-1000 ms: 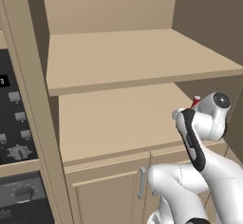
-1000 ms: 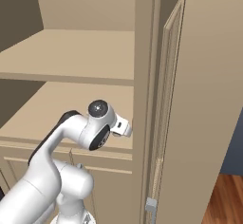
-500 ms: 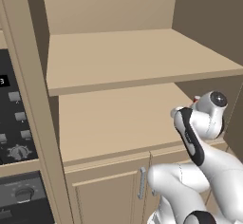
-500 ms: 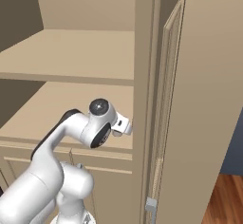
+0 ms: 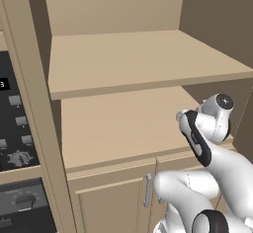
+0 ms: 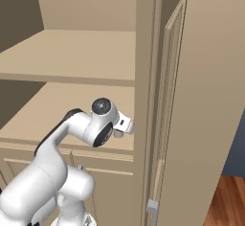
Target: Collect the paprika, ketchup, and shaker from the cabinet and place them next to the stove.
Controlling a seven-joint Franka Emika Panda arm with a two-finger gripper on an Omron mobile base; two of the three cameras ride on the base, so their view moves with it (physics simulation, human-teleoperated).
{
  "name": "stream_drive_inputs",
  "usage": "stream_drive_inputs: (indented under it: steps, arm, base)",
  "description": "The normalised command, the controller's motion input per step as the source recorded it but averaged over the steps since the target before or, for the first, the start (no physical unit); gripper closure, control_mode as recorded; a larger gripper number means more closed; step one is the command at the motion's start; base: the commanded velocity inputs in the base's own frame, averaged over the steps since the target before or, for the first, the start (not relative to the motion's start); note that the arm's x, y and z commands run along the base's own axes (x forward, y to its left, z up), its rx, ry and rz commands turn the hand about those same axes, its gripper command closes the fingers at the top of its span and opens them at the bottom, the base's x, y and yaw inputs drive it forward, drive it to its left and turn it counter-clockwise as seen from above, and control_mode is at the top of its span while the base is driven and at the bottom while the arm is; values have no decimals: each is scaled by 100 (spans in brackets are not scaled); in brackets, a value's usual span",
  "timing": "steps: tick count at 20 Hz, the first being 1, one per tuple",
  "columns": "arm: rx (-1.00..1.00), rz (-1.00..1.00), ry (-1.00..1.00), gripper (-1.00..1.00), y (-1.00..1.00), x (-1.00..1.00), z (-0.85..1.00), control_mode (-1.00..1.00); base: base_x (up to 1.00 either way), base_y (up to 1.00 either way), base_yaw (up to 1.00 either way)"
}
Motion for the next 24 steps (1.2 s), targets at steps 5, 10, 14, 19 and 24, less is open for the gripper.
stream_drive_inputs:
  steps: [5, 10, 14, 19, 24]
  arm:
    - [0, 0, 0, -100, 0, 7, -9, -100]
    - [0, 0, 0, -100, 0, 4, -8, -100]
    - [0, 0, 0, -100, 0, 3, -10, -100]
    - [0, 0, 0, -100, 0, 4, -11, -100]
    - [0, 0, 0, -100, 0, 5, -10, -100]
  base:
    - [0, 0, 0]
    - [0, 0, 0]
    - [0, 0, 0]
    - [0, 0, 0]
    - [0, 0, 0]
